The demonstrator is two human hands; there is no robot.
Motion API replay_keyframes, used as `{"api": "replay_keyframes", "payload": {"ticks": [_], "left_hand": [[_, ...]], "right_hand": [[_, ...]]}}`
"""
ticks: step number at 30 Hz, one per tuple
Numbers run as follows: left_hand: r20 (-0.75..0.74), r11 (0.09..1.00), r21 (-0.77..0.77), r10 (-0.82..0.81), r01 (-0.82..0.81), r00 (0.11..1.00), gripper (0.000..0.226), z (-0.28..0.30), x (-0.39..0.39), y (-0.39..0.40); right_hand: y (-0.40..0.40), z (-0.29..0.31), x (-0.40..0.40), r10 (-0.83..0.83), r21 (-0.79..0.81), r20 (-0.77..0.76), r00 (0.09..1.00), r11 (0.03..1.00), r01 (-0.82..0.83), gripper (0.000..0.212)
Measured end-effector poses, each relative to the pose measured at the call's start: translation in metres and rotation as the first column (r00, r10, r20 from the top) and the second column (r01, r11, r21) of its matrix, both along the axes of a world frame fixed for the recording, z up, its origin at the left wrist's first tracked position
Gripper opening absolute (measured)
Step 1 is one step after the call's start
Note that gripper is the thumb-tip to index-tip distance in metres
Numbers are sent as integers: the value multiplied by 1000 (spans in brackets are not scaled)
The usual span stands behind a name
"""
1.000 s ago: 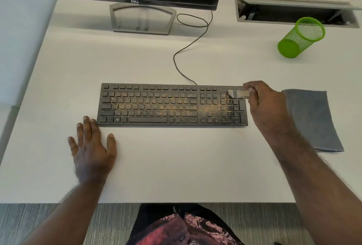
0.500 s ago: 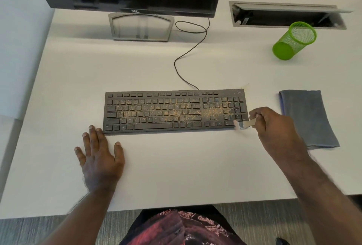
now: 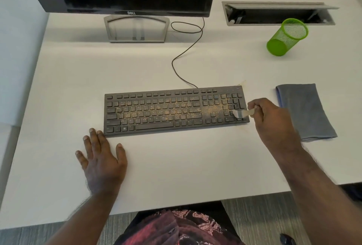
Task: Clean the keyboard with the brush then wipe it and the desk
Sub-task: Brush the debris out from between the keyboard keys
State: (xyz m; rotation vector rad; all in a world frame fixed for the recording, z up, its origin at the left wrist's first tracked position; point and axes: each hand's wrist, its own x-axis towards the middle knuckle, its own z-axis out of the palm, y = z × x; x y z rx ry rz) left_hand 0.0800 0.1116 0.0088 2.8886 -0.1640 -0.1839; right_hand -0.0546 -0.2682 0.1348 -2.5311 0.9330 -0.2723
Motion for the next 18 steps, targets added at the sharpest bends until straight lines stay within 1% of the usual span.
{"api": "replay_keyframes", "payload": {"ticks": [3, 6, 8, 11, 13, 15, 18], "left_hand": [[-4, 1000, 6, -4, 4, 1000, 79, 0, 0, 1], [-6, 1000, 1, -7, 7, 1000, 79, -2, 0, 1], [-7, 1000, 3, -11, 11, 1000, 79, -2, 1, 1], [-8, 1000, 4, -8, 8, 1000, 79, -1, 1, 1], [-7, 1000, 0, -6, 6, 1000, 79, -1, 0, 1], [-3, 1000, 2, -8, 8, 1000, 79, -1, 1, 1], [-4, 1000, 4, -7, 7, 1000, 79, -2, 1, 2]], "right_hand": [[2, -3, -11, -10, 13, -55, 998, 1000, 11, 24], [3, -2, -16, -26, 36, -59, 998, 999, 29, 25], [3, 1, -14, -54, 57, -14, 998, 997, 55, 23], [0, 8, -6, -93, 118, 114, 989, 990, 79, 21], [-7, 11, 1, -114, 130, 171, 979, 987, 93, 21], [-17, 10, 9, -121, 129, 179, 976, 987, 98, 21], [-21, 5, 23, -93, 114, 142, 985, 991, 77, 22]]}}
